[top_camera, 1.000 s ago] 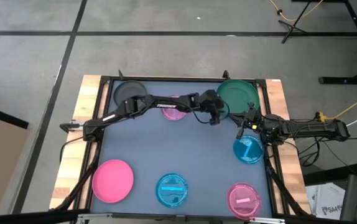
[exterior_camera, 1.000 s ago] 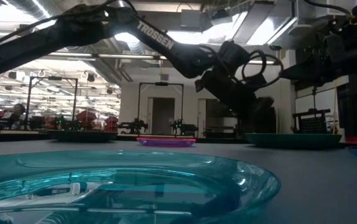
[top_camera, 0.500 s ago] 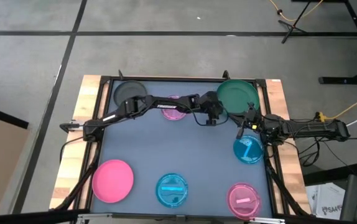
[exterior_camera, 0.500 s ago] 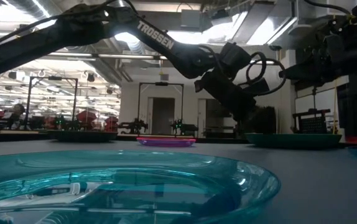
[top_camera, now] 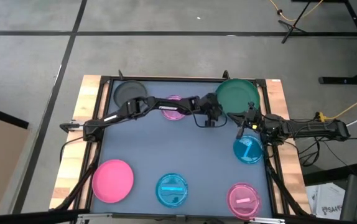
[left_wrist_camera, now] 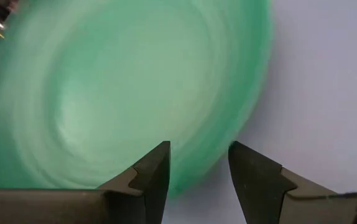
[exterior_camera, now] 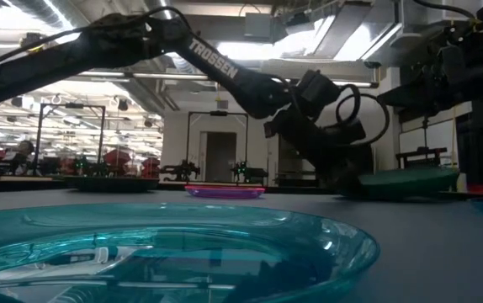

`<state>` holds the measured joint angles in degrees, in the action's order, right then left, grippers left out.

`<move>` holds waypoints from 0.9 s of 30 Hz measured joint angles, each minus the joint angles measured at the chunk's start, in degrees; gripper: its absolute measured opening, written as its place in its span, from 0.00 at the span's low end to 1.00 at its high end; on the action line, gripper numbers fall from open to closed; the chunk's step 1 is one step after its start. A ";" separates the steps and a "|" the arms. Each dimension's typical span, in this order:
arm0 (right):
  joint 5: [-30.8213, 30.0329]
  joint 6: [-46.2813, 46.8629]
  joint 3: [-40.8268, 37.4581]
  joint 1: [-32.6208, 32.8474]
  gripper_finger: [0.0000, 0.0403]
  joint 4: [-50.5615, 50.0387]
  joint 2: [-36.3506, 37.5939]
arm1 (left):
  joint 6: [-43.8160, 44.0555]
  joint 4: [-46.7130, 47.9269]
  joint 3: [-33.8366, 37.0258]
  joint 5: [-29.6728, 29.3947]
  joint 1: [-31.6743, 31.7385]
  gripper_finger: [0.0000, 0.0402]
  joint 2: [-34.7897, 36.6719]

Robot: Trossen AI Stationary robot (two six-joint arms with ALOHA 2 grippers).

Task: Stack plastic plates
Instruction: Prepare the green plate

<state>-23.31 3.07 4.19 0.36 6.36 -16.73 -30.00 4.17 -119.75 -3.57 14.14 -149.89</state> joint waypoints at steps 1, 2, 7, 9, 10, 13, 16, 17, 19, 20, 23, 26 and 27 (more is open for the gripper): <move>0.02 0.00 0.00 0.00 0.00 0.03 0.01 | -0.35 -0.32 -0.02 -0.04 0.03 0.39 -0.04; -0.02 0.00 0.00 0.00 0.00 0.05 0.02 | -0.39 -0.29 -0.04 -0.28 0.03 0.38 -0.04; -0.01 -0.22 0.00 0.00 0.00 0.03 0.02 | -0.61 -0.30 -0.04 0.16 -0.01 0.32 -0.06; 0.00 -0.28 0.00 0.00 0.00 0.03 0.02 | -0.63 -0.28 -0.04 0.79 0.04 0.27 -0.06; 0.00 -0.28 0.00 0.00 0.00 0.03 0.02 | -0.63 -0.17 -0.04 1.51 0.11 0.24 -0.06; 0.00 -0.31 0.00 0.00 0.00 0.03 0.02 | -0.72 0.15 -0.04 2.12 0.32 0.15 -0.08; 0.00 -0.33 0.00 0.00 0.00 0.02 0.02 | -0.82 -0.07 -0.04 2.05 0.54 0.07 -0.11; -0.02 -0.33 0.00 0.00 0.00 0.02 0.02 | -0.95 -0.15 -0.04 2.04 0.64 0.05 -0.11; 0.00 -0.33 0.00 0.00 0.00 0.01 0.02 | -1.60 -0.11 -0.04 1.77 0.66 0.02 -0.11; -0.02 -0.35 0.00 0.00 0.00 0.01 0.02 | -1.80 -0.11 -0.04 1.79 0.69 0.02 -0.11; -0.02 -0.37 0.00 0.00 0.00 0.09 0.02 | -2.03 -0.02 -0.04 1.74 0.46 0.02 -0.11; 0.00 -0.39 0.00 0.00 0.00 0.82 0.02 | -2.09 0.26 -0.04 1.20 -0.41 0.01 -0.04; -0.02 -0.43 0.00 0.00 0.00 1.32 0.02 | -2.09 0.64 -0.04 1.17 -0.85 0.01 0.17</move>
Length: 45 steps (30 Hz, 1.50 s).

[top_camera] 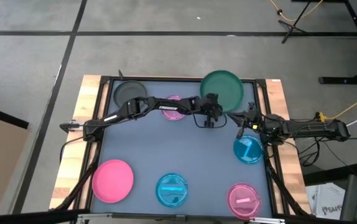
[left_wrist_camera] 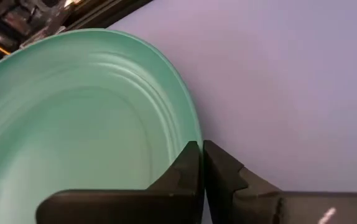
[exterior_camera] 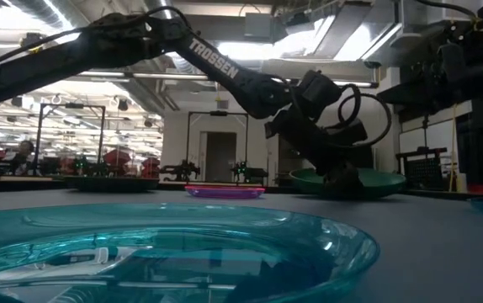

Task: Stack plastic plates
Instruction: Prepare the green plate

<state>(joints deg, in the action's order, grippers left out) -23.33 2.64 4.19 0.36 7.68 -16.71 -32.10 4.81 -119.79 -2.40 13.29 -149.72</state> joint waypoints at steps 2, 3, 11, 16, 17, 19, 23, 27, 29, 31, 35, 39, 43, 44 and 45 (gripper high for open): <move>0.00 0.00 0.00 0.00 0.00 1.06 0.00 | 0.12 0.42 0.00 -0.01 -0.88 0.01 0.31; 0.03 -0.01 0.00 0.00 0.00 1.46 0.00 | 0.24 1.42 0.03 -0.14 -1.30 0.01 0.85; 3.75 0.01 0.00 0.04 0.00 4.08 0.76 | 0.24 9.71 0.07 -5.85 -5.22 0.01 5.80; 7.77 0.06 0.03 0.04 0.00 7.52 1.65 | 2.25 17.18 0.02 -9.41 -8.13 0.01 10.80; 8.18 0.06 0.07 0.04 0.00 7.59 2.03 | 2.98 18.79 0.02 -9.60 -8.69 0.01 11.53; 9.10 0.06 0.07 0.04 0.00 7.91 2.36 | 3.92 22.65 0.04 -10.64 -10.04 0.01 13.00; 11.01 0.06 0.07 0.04 0.00 8.00 3.14 | 6.51 29.02 0.04 -13.82 -12.97 0.00 15.91; 13.02 0.05 0.07 0.04 0.00 9.15 3.23 | 10.11 35.52 0.70 -15.37 -15.68 0.00 18.46; 14.02 0.06 0.07 0.04 0.00 9.28 3.38 | 12.62 38.01 3.35 -16.48 -16.81 0.00 19.91; 14.14 0.01 0.06 0.00 0.00 8.84 3.63 | 15.53 37.64 7.63 -17.97 -18.20 0.00 22.85; 14.04 -0.16 0.04 0.00 0.00 9.19 3.72 | 20.76 33.71 18.49 -22.34 -22.63 0.00 31.01; 13.94 -0.29 0.04 0.00 0.00 9.43 3.74 | 27.88 28.54 29.46 -25.04 -27.42 0.00 38.79; 13.92 -0.10 0.04 0.00 0.00 9.38 3.74 | 34.53 25.34 37.39 -27.66 -32.18 0.00 44.13; 13.94 -0.05 0.04 0.00 0.00 9.20 3.72 | 36.15 24.48 38.99 -28.28 -33.39 0.00 45.07; 13.94 -0.05 0.04 0.00 0.00 9.15 3.72 | 37.55 24.14 40.53 -28.31 -34.36 0.00 45.54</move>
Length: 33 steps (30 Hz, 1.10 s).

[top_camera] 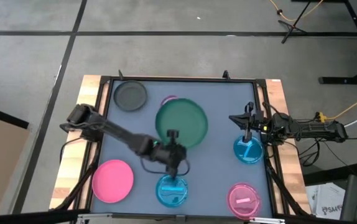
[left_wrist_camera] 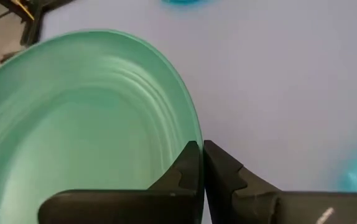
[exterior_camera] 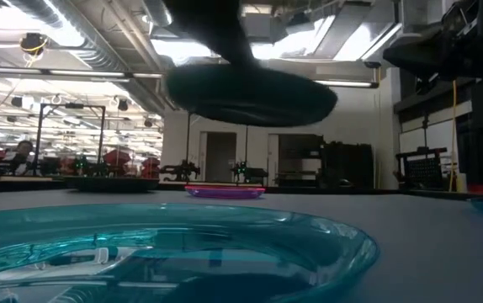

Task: Stack plastic plates
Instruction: Prepare the green plate

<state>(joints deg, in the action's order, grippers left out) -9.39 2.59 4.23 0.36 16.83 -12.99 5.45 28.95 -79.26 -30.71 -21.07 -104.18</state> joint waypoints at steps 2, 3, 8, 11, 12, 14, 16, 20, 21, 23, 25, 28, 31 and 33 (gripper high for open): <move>0.00 0.02 0.00 0.00 0.00 -0.05 0.02 | 2.54 -1.97 2.65 0.09 -1.68 0.00 0.19; -0.01 0.02 0.00 0.00 0.00 -0.16 0.01 | 3.44 -2.85 3.82 0.22 -2.50 0.00 0.11; -0.07 0.04 -0.02 0.00 0.00 -0.46 0.02 | 6.87 -10.34 9.42 0.07 -6.07 0.00 0.08; -0.09 0.09 -0.02 0.00 0.00 -0.55 0.00 | 7.59 -13.02 11.62 0.22 -7.67 0.00 0.08; -0.09 0.09 -0.02 0.00 0.00 -0.65 0.00 | 7.46 -14.33 12.16 0.23 -7.94 0.00 0.08; -0.09 0.18 -0.02 0.00 0.00 -0.80 0.02 | 6.60 -16.67 13.64 0.45 -8.18 0.00 0.11; -0.09 0.54 -0.02 0.00 0.00 -1.09 0.02 | 5.71 -18.78 15.25 1.23 -8.12 0.00 0.10; -0.11 1.82 -0.04 0.00 0.00 -2.90 0.00 | 4.00 -22.06 16.37 2.46 -7.46 0.00 -0.61; -0.11 1.98 -0.04 0.00 0.00 -3.48 0.00 | 3.08 -22.43 16.73 2.86 -7.23 0.00 -0.83; -0.13 2.05 -0.04 0.00 0.00 -4.28 0.00 | 2.29 -23.38 17.32 3.91 -6.57 0.00 -1.50; -0.30 2.08 -0.05 0.00 0.00 -4.62 0.00 | 1.84 -25.76 17.56 6.19 -5.93 0.00 -2.39; -1.17 2.08 -0.06 0.00 0.00 -4.23 0.00 | 1.58 -26.04 17.78 6.96 -5.80 0.02 -3.22; -1.63 2.08 -0.07 0.00 0.00 -4.01 0.00 | 1.57 -26.26 17.76 7.76 -5.68 0.03 -3.95; -1.62 2.08 -0.05 0.00 0.00 -3.99 0.00 | 1.69 -26.29 17.72 7.74 -5.49 0.03 -4.24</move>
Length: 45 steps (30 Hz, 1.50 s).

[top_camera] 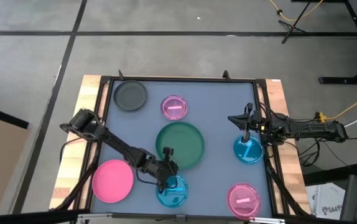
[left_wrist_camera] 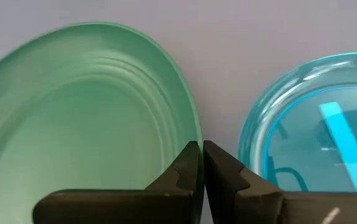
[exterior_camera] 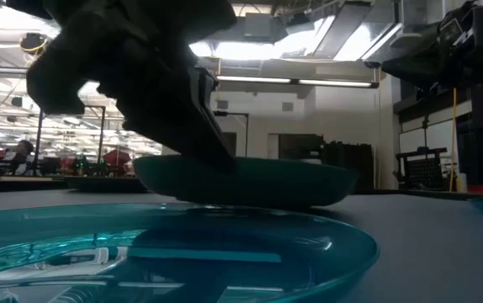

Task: Stack plastic plates
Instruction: Prepare the green plate, then stack the pink plate on top of the green plate

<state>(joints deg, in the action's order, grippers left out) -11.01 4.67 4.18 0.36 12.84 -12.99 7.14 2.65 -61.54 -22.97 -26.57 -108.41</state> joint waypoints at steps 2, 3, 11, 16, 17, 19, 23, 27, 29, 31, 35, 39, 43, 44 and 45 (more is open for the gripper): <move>-0.02 0.00 -0.02 0.00 0.00 0.04 0.00 | 0.02 0.07 0.00 -0.01 0.00 0.03 -0.03; -0.04 0.00 0.00 0.00 0.00 0.11 0.00 | -0.02 0.09 0.00 -0.01 0.00 0.03 -0.01; -0.08 -0.41 0.00 0.00 0.00 0.13 0.00 | 0.02 0.22 0.00 1.52 0.76 0.06 -0.01; -0.08 -0.42 -0.01 0.00 0.00 0.15 0.00 | -0.22 0.24 0.00 1.47 0.76 0.15 0.04; -0.08 -0.42 -0.02 0.00 0.00 0.13 0.00 | -0.21 0.25 -0.01 1.47 0.74 0.18 0.04; -0.08 -0.42 0.00 0.00 0.00 0.13 0.00 | -0.21 0.76 -0.07 1.49 0.72 0.22 0.10; 0.00 -0.44 -0.02 0.00 0.00 0.02 0.00 | 1.75 7.32 -1.62 1.74 0.35 0.28 2.42; 0.07 -0.37 0.00 0.02 0.00 -0.70 0.00 | 7.48 13.27 -2.27 1.89 -0.90 0.31 8.28; 0.05 -0.35 -0.02 0.00 0.00 -0.59 0.00 | 11.87 15.87 -2.27 2.08 -1.81 0.32 11.47; 0.09 -0.14 -0.02 0.02 0.00 -0.18 0.00 | 16.88 18.32 -2.27 3.31 -2.86 0.32 14.74; 0.54 0.17 -0.02 0.02 0.00 0.72 0.00 | 30.69 24.71 -2.29 4.45 -5.48 0.32 19.35; 0.55 0.02 -0.02 0.02 0.00 0.69 0.00 | 44.17 33.05 -2.29 5.45 -7.92 0.32 21.28; 0.56 0.13 -0.02 0.02 0.00 0.70 0.00 | 54.55 41.33 -2.29 8.15 -9.73 0.32 20.77; 0.71 0.39 -0.02 0.01 0.00 0.70 0.00 | 57.30 43.02 -2.29 9.03 -10.01 0.32 20.51; 1.21 0.73 -0.02 0.00 0.00 0.70 0.00 | 60.30 44.85 -2.29 10.06 -10.36 0.32 20.18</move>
<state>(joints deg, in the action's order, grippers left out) -9.80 5.40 4.16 0.37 13.54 -12.99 67.43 47.50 -63.83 -12.91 -36.92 -88.24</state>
